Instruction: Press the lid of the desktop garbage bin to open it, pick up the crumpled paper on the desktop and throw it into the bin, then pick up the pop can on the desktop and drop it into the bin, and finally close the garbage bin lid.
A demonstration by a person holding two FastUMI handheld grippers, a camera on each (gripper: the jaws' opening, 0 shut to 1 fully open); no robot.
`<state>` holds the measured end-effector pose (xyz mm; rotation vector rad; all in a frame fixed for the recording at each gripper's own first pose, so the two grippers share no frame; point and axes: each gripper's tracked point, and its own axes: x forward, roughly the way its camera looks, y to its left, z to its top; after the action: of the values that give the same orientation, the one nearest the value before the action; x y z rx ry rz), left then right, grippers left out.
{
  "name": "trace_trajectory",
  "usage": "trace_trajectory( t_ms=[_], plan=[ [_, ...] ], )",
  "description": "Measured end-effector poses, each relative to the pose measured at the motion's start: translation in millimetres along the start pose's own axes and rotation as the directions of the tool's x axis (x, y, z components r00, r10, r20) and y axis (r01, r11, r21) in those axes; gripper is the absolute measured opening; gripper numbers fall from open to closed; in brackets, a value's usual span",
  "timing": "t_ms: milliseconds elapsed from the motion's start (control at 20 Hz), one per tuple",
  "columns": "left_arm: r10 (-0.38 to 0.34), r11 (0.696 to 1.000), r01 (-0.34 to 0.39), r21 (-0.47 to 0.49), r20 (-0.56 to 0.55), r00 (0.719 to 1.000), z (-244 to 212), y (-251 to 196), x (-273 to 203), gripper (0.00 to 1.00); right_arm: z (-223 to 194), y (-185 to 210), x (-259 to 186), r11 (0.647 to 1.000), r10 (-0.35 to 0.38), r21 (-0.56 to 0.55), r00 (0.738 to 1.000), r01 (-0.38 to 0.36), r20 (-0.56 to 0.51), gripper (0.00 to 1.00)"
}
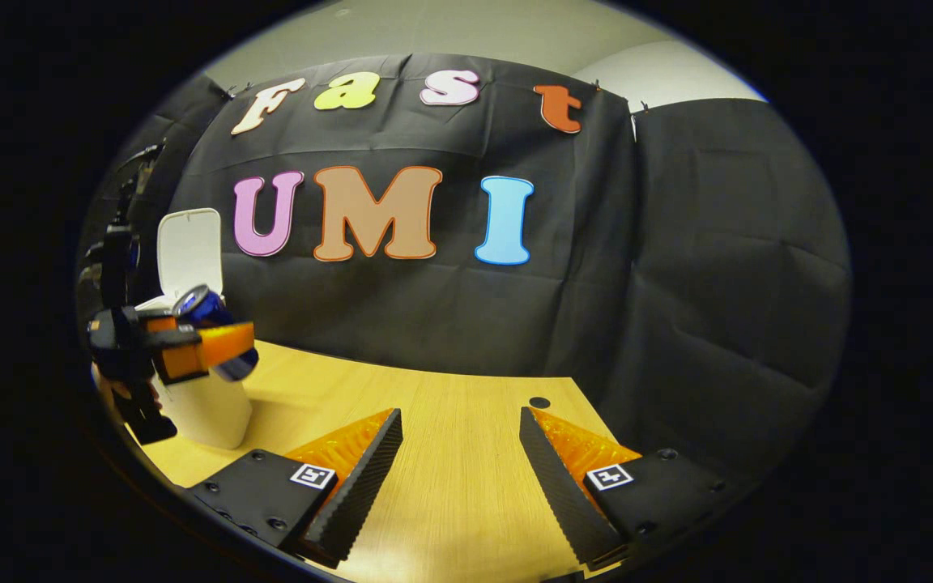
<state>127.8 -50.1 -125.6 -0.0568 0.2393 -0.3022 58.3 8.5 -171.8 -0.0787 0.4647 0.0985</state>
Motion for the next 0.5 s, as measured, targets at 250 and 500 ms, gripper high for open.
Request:
trace_trajectory(
  t_ms=[250,500],
  plan=[
    [0.072,0.996,-0.077,0.046,0.089,0.993,41.6,37.5,1.3,0.76,0.3,5.8,1.7,1.0,0.02,-0.01,1.0,-0.02,0.008,0.97],
    [0.166,0.983,-0.174,0.06,0.127,0.978,62.8,82.5,-5.7,0.76,0.8,13.7,3.7,0.999,0.04,-0.014,0.999,-0.04,0.009,0.97]
  ],
)
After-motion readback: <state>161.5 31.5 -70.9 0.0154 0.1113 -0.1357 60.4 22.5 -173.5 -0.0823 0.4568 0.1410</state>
